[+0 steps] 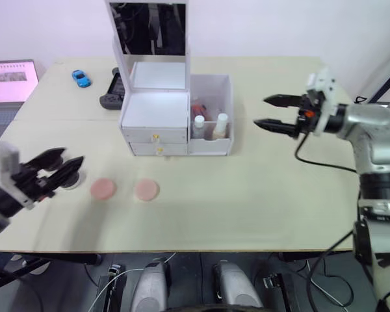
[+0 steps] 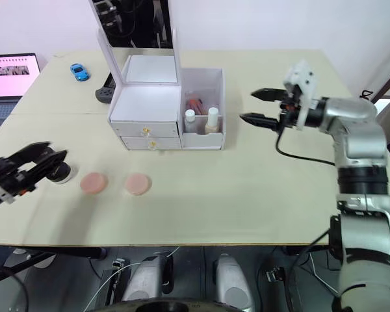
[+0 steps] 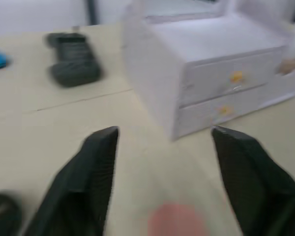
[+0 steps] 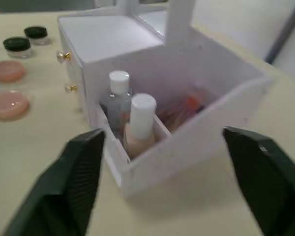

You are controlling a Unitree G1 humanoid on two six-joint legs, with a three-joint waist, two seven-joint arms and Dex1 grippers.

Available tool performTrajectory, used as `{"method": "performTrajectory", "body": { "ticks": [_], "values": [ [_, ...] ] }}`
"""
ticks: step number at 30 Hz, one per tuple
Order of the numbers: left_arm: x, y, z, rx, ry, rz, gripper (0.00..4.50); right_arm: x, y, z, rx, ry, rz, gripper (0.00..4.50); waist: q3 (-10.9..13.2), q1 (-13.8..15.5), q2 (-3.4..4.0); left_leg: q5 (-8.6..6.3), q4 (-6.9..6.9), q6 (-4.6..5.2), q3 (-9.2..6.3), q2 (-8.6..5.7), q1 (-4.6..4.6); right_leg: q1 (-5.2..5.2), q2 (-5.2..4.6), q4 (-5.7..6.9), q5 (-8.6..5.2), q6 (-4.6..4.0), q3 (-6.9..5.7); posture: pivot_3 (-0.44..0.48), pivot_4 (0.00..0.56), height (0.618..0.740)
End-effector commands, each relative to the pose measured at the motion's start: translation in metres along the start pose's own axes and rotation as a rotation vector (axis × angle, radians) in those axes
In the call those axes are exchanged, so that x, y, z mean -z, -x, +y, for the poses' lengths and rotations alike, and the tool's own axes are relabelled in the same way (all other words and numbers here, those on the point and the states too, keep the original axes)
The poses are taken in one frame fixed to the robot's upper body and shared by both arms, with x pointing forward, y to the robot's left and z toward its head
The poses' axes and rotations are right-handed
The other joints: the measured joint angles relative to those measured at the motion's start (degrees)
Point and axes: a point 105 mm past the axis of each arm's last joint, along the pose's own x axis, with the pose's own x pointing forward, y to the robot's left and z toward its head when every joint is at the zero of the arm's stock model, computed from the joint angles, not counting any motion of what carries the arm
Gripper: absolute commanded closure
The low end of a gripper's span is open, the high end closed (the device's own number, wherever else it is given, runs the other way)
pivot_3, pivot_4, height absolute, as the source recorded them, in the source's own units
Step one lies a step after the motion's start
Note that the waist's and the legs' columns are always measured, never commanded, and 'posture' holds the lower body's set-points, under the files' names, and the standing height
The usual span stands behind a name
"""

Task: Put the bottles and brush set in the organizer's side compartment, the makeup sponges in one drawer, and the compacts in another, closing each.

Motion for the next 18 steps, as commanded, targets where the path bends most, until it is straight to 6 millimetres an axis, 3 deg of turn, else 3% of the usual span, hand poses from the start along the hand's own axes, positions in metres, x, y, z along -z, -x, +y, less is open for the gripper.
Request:
{"method": "performTrajectory", "body": {
  "ticks": [1,6,10,14,18],
  "values": [
    [0.012,0.030,0.037,-0.135,-0.056,0.031,0.03,0.010,0.040,-0.016,0.130,-0.035,-0.030,0.00,0.00,0.07,-0.01,0.00,0.01,0.00,0.00,0.00,0.01,0.01,0.00,-0.02,-0.01,-0.01,0.00,0.000,0.150,0.737],
    [0.035,0.062,0.075,-0.255,-0.040,0.081,0.03,0.065,0.091,-0.030,0.342,-0.119,0.067,0.00,-0.01,0.21,-0.03,-0.03,0.00,0.03,0.07,0.00,0.28,0.30,-0.06,-0.20,-0.10,-0.18,0.01,0.000,0.150,0.737],
    [0.037,0.073,0.089,-0.288,-0.031,0.077,0.03,0.084,0.107,-0.031,0.415,-0.134,0.095,0.00,-0.01,-0.04,-0.03,-0.03,-0.02,0.02,0.17,0.02,0.29,0.27,-0.10,-0.19,-0.10,-0.20,0.11,0.000,0.150,0.737],
    [0.030,0.075,0.092,-0.288,-0.083,0.060,0.03,0.089,0.104,-0.028,0.410,-0.149,0.097,0.00,-0.01,-0.53,-0.03,-0.04,-0.06,0.02,0.22,0.12,0.31,0.27,-0.05,-0.18,-0.09,-0.19,0.13,0.000,0.150,0.737],
    [0.023,0.062,0.076,-0.196,-0.114,0.057,0.03,0.068,0.083,-0.028,0.354,-0.150,0.051,0.00,-0.02,-1.26,-0.02,-0.04,-0.08,0.02,0.22,0.15,0.32,0.28,-0.04,-0.14,-0.08,-0.16,0.14,0.000,0.150,0.737]
  ]
}}
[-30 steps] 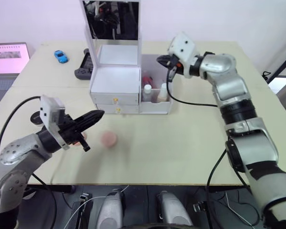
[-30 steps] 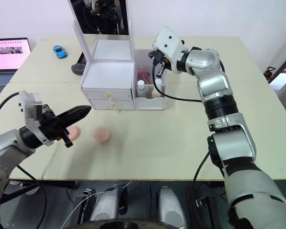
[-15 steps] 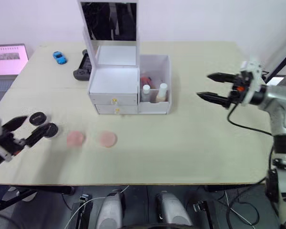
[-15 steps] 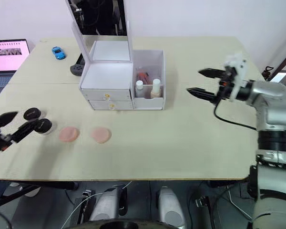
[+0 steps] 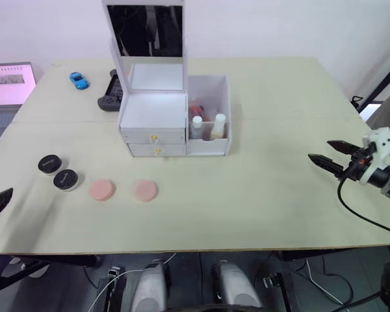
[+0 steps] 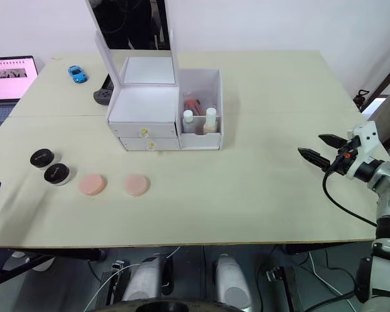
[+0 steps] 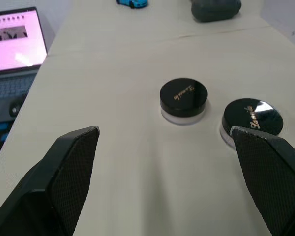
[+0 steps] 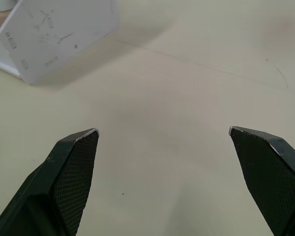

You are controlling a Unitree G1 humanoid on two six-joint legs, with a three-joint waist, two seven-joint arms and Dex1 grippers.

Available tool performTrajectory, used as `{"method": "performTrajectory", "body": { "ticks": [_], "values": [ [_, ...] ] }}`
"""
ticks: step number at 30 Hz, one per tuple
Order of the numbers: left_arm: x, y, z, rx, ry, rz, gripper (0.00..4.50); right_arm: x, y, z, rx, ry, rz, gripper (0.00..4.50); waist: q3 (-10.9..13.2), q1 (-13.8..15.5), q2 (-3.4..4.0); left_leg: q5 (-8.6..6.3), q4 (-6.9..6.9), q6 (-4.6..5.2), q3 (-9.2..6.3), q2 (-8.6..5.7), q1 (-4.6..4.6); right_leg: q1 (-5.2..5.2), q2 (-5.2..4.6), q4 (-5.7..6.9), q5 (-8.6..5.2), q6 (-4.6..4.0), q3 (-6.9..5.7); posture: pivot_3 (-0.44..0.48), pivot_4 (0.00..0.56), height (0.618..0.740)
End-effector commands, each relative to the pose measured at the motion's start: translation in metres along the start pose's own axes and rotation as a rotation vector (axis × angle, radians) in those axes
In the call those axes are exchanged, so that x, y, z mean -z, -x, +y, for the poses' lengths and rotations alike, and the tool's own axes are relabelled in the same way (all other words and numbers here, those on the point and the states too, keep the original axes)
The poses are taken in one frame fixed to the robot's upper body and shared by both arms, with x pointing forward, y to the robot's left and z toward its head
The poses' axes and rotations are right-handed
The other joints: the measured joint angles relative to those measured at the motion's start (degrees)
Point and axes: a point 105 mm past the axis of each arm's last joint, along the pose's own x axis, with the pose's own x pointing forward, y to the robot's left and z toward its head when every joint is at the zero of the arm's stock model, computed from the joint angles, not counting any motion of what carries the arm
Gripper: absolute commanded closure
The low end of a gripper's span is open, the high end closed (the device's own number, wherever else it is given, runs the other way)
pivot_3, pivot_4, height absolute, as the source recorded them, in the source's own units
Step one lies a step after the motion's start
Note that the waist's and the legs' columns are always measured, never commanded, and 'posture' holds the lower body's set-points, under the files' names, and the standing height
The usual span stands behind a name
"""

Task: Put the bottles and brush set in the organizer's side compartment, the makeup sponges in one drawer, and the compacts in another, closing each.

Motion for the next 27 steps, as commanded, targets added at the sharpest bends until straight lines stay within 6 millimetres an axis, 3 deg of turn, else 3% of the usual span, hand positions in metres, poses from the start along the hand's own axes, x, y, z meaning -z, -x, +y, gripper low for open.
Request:
{"method": "performTrajectory", "body": {
  "ticks": [1,7,11,14,19,27],
  "values": [
    [-0.027,-0.006,-0.022,0.109,-0.064,-0.056,0.03,-0.044,-0.016,0.016,-0.091,0.041,-0.090,0.00,0.00,-0.38,0.00,0.00,0.00,0.00,0.00,0.02,0.00,0.00,0.02,0.01,0.00,0.01,0.00,0.000,0.150,0.737],
    [-0.060,-0.030,-0.091,0.275,-0.073,-0.092,0.03,-0.089,-0.053,0.082,-0.392,0.059,-0.126,0.00,0.00,-0.26,0.01,0.00,0.00,0.00,0.02,0.27,0.04,-0.01,0.13,0.12,0.10,0.18,0.04,0.000,0.150,0.737],
    [-0.071,-0.045,-0.134,0.299,-0.013,-0.137,0.03,-0.117,-0.064,0.136,-0.582,0.202,-0.168,0.00,0.01,0.07,0.03,-0.01,0.00,0.01,0.01,0.24,0.02,-0.02,0.14,0.12,0.12,0.22,0.03,0.000,0.150,0.737],
    [-0.066,-0.056,-0.168,0.246,0.042,-0.155,0.03,-0.124,-0.062,0.165,-0.694,0.249,-0.158,0.00,0.00,0.15,0.01,-0.01,0.07,0.01,-0.02,0.16,0.00,0.01,0.16,0.14,0.14,0.25,0.02,0.000,0.150,0.737],
    [-0.053,-0.069,-0.223,0.248,0.130,-0.139,0.03,-0.136,-0.061,0.191,-0.764,0.329,-0.171,0.00,-0.05,0.34,-0.11,-0.01,0.14,0.02,-0.08,0.06,0.00,0.05,0.18,0.13,0.18,0.33,0.03,0.000,0.150,0.737],
    [-0.076,-0.105,-0.255,0.167,0.231,-0.247,0.03,-0.142,-0.064,0.205,-0.769,0.387,-0.164,0.00,-0.06,1.48,-0.12,-0.01,0.23,0.02,-0.17,0.03,-0.01,0.10,0.27,0.16,0.18,0.32,0.03,0.000,0.150,0.737]
  ]
}}
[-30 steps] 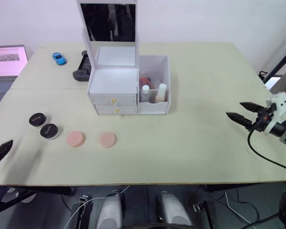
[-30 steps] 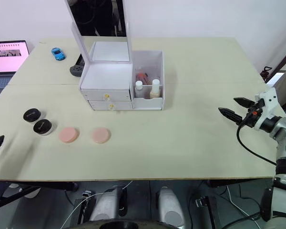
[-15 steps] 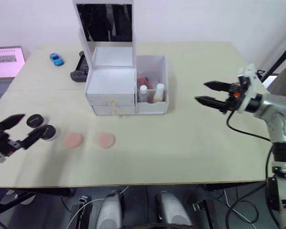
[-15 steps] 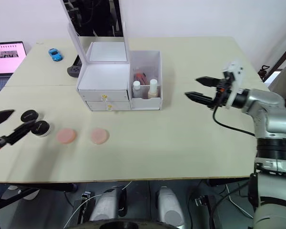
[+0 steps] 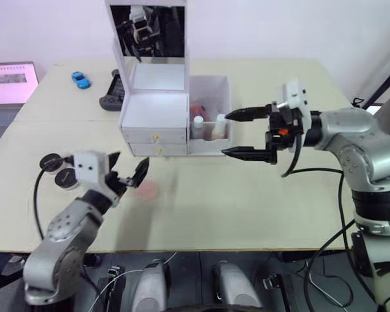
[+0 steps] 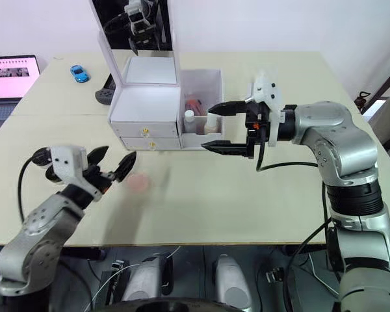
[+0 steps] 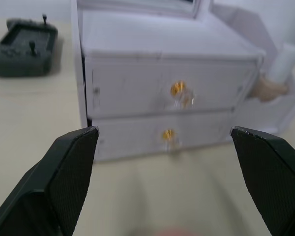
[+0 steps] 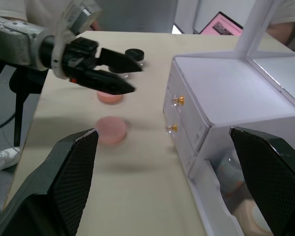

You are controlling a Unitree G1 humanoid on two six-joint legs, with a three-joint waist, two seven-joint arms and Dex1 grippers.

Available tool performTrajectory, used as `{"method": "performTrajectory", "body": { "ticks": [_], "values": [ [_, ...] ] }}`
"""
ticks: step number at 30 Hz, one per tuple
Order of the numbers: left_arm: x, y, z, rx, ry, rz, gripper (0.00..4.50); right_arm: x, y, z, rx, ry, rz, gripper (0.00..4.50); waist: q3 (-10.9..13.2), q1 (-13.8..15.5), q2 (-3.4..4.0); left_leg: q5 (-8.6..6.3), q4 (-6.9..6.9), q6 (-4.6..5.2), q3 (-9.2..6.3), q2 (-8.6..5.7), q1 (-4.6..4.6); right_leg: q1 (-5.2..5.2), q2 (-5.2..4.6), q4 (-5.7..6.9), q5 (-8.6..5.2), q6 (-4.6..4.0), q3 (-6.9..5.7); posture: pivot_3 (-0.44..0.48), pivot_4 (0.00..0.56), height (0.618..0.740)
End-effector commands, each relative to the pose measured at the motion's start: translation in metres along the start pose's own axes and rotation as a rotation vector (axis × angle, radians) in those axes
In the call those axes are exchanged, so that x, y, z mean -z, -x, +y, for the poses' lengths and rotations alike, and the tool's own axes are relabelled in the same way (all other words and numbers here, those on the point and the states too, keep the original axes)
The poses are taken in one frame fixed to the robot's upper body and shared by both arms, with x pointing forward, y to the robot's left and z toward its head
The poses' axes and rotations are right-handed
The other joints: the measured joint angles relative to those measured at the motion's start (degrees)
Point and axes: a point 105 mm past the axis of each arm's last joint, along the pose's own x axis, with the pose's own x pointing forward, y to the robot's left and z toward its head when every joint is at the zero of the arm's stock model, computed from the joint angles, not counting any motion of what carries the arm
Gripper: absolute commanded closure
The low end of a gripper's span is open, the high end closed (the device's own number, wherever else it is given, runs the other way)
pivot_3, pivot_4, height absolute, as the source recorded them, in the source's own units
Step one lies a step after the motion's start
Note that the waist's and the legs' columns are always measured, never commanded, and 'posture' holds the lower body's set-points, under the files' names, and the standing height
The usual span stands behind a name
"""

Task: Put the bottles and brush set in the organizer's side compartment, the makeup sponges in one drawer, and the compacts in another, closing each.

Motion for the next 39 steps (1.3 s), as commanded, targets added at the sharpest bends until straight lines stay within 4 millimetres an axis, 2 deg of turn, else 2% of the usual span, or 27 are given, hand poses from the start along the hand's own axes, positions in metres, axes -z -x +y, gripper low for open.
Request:
{"method": "performTrajectory", "body": {
  "ticks": [1,3,7,12,14,20,32,35,37,39],
  "values": [
    [-0.001,-0.017,-0.010,-0.040,-0.001,-0.031,0.03,-0.012,-0.002,0.003,0.002,0.064,0.001,0.00,0.00,0.19,0.00,0.00,0.01,0.00,0.00,-0.02,0.00,0.01,-0.01,0.00,0.00,0.00,0.01,0.000,0.150,0.737],
    [0.004,-0.025,-0.022,-0.020,0.003,-0.025,0.03,-0.014,-0.003,0.004,-0.001,0.065,0.007,0.00,0.00,0.22,0.00,0.00,0.02,0.00,-0.01,-0.04,-0.01,0.01,-0.01,0.00,0.01,0.01,0.01,0.000,0.150,0.737],
    [0.015,-0.032,-0.025,-0.047,0.033,0.001,0.03,-0.017,-0.001,0.000,0.027,0.060,0.019,0.00,0.00,0.07,0.00,0.00,0.02,0.00,-0.04,-0.05,-0.02,0.00,0.00,0.00,0.01,0.01,0.01,0.000,0.150,0.737],
    [0.016,-0.042,-0.038,-0.021,0.023,-0.016,2.35,-0.018,0.000,0.001,0.044,0.075,0.032,0.00,0.00,0.22,0.00,0.00,0.01,0.00,-0.08,-0.04,-0.02,0.00,0.03,0.00,0.00,0.01,0.00,0.000,0.150,0.737],
    [0.017,-0.043,-0.042,-0.011,0.018,-0.015,2.35,-0.017,0.001,0.001,0.053,0.077,0.039,0.00,0.00,0.28,0.00,0.00,0.02,0.00,-0.08,-0.05,-0.03,0.01,0.03,0.00,0.00,0.01,0.00,0.000,0.150,0.737],
    [0.017,-0.044,-0.031,-0.081,0.017,-0.029,2.35,-0.015,0.003,-0.001,0.071,0.087,0.057,0.00,0.00,0.15,0.00,0.00,0.02,0.00,-0.10,-0.05,-0.04,0.00,0.03,-0.01,0.00,0.01,0.00,0.000,0.150,0.737],
    [0.016,-0.051,-0.033,-0.087,0.006,-0.052,2.35,-0.013,0.006,-0.008,0.093,0.110,0.071,0.00,0.00,0.23,0.00,0.00,0.02,0.00,-0.10,-0.05,-0.04,0.00,0.03,-0.01,0.00,0.01,0.00,0.000,0.150,0.737],
    [0.014,-0.053,-0.034,-0.076,0.005,-0.065,3.21,-0.013,0.006,-0.009,0.095,0.112,0.070,0.00,0.00,0.23,0.00,0.00,0.02,0.00,-0.10,-0.05,-0.04,0.00,0.03,-0.01,0.00,0.01,0.00,0.000,0.150,0.737],
    [0.012,-0.054,-0.038,-0.057,0.000,-0.080,4.17,-0.011,0.005,-0.009,0.094,0.114,0.073,0.00,0.00,0.24,0.00,0.00,0.01,0.00,-0.10,-0.05,-0.04,0.00,0.04,-0.01,0.00,0.01,0.00,0.000,0.150,0.737],
    [0.011,-0.054,-0.038,-0.058,-0.004,-0.083,4.24,-0.011,0.005,-0.010,0.093,0.113,0.073,0.00,0.00,0.23,0.00,0.00,0.01,0.00,-0.11,-0.05,-0.04,0.00,0.04,-0.01,0.00,0.01,-0.01,0.000,0.150,0.737]
  ]
}}
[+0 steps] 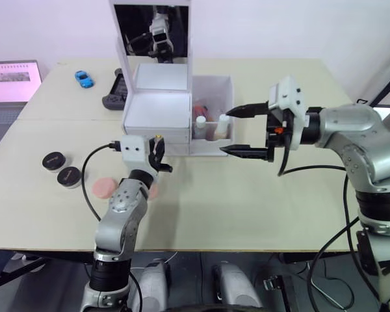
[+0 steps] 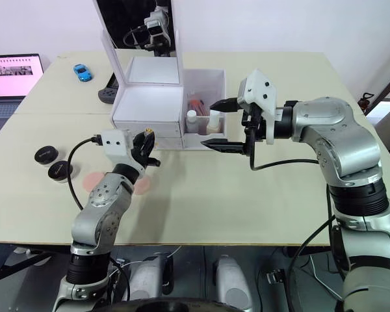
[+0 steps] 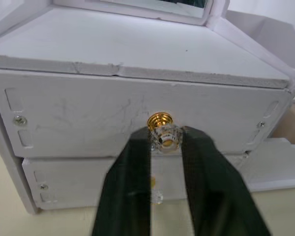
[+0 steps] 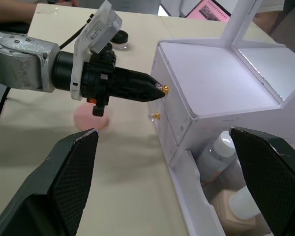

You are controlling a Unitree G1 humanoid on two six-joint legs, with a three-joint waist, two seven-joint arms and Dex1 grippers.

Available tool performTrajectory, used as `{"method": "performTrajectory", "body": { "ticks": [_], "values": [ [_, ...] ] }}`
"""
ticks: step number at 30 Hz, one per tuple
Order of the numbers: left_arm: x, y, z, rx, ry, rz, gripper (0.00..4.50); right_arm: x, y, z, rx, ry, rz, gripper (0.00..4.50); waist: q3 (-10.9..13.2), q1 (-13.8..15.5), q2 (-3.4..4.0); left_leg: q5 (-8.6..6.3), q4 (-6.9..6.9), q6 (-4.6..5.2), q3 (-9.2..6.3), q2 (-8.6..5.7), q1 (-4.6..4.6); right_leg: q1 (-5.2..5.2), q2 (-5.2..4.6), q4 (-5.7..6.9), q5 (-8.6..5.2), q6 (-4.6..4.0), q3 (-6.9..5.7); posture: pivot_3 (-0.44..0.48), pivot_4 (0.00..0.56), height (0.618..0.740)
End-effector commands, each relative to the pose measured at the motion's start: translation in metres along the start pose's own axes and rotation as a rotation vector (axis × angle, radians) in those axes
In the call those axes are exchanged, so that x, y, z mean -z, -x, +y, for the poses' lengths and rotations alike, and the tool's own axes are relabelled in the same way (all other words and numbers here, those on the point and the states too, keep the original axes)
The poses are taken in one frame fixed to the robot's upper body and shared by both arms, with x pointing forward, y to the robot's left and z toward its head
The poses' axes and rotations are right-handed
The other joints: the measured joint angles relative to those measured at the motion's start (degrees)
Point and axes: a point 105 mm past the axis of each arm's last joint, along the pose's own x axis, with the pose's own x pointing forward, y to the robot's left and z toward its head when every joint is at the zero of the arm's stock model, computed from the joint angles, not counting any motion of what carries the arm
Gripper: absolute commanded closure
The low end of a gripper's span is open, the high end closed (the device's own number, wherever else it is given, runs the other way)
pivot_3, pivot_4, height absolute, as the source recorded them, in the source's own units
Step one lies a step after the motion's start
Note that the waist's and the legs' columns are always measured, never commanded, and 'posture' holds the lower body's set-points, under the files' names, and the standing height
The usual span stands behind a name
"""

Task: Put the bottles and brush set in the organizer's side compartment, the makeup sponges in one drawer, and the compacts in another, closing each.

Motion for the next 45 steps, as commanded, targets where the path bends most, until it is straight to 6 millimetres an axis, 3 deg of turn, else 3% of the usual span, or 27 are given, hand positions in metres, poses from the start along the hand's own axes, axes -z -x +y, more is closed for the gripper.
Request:
{"method": "performTrajectory", "body": {
  "ticks": [1,9,21,33,34,40,41,45],
  "values": [
    [-0.018,0.000,-0.006,0.023,-0.019,-0.079,4.24,-0.009,0.002,-0.003,0.008,0.051,-0.013,0.00,0.00,0.00,0.00,0.00,0.00,0.00,0.00,0.00,0.00,0.00,0.00,0.00,0.00,0.00,0.00,0.000,0.150,0.737],
    [-0.017,0.016,-0.009,0.062,-0.049,-0.050,4.24,-0.005,-0.004,0.000,-0.014,0.040,-0.021,0.00,0.00,-0.12,0.00,0.00,-0.03,0.00,0.00,0.00,0.00,-0.02,0.00,0.00,0.00,0.00,0.00,0.000,0.150,0.737],
    [-0.008,0.072,-0.015,0.150,-0.040,0.099,4.24,-0.002,-0.024,0.005,-0.104,0.013,-0.057,0.00,0.01,-0.02,0.00,0.00,-0.02,0.00,0.01,0.01,0.01,0.00,-0.05,-0.01,-0.01,-0.03,-0.01,0.000,0.150,0.737],
    [-0.010,0.079,-0.016,0.138,-0.016,0.108,4.24,-0.007,-0.027,0.004,-0.122,-0.038,-0.086,0.00,0.01,-0.11,0.00,0.00,-0.02,0.00,0.00,0.01,0.00,-0.01,-0.05,-0.02,-0.02,-0.04,-0.01,0.000,0.150,0.737],
    [-0.011,0.079,-0.019,0.168,0.004,0.104,3.21,-0.007,-0.027,0.003,-0.121,-0.038,-0.088,0.00,0.01,-0.07,0.00,0.00,-0.02,0.00,0.01,0.01,0.00,-0.01,-0.05,-0.01,-0.02,-0.04,-0.01,0.000,0.150,0.737],
    [-0.026,0.101,-0.020,0.295,0.045,0.044,0.40,-0.007,-0.026,0.002,-0.122,-0.032,-0.095,0.00,0.01,-0.43,0.00,0.00,-0.04,0.00,0.02,0.02,0.00,-0.04,-0.06,-0.02,-0.09,-0.17,-0.01,0.000,0.150,0.737],
    [-0.028,0.107,-0.017,0.308,0.054,0.043,0.09,-0.007,-0.026,0.001,-0.123,-0.032,-0.096,0.00,0.01,-0.52,0.01,0.00,-0.06,0.00,0.03,0.05,0.00,-0.07,-0.05,-0.02,-0.09,-0.18,-0.01,0.000,0.150,0.737],
    [-0.026,0.134,0.003,0.337,0.016,0.105,0.09,-0.006,-0.022,0.001,-0.134,-0.031,-0.091,0.00,0.03,-0.52,0.03,-0.01,-0.08,0.00,0.07,0.09,0.02,-0.09,-0.05,-0.02,-0.14,-0.28,-0.01,0.000,0.150,0.737]
  ]
}}
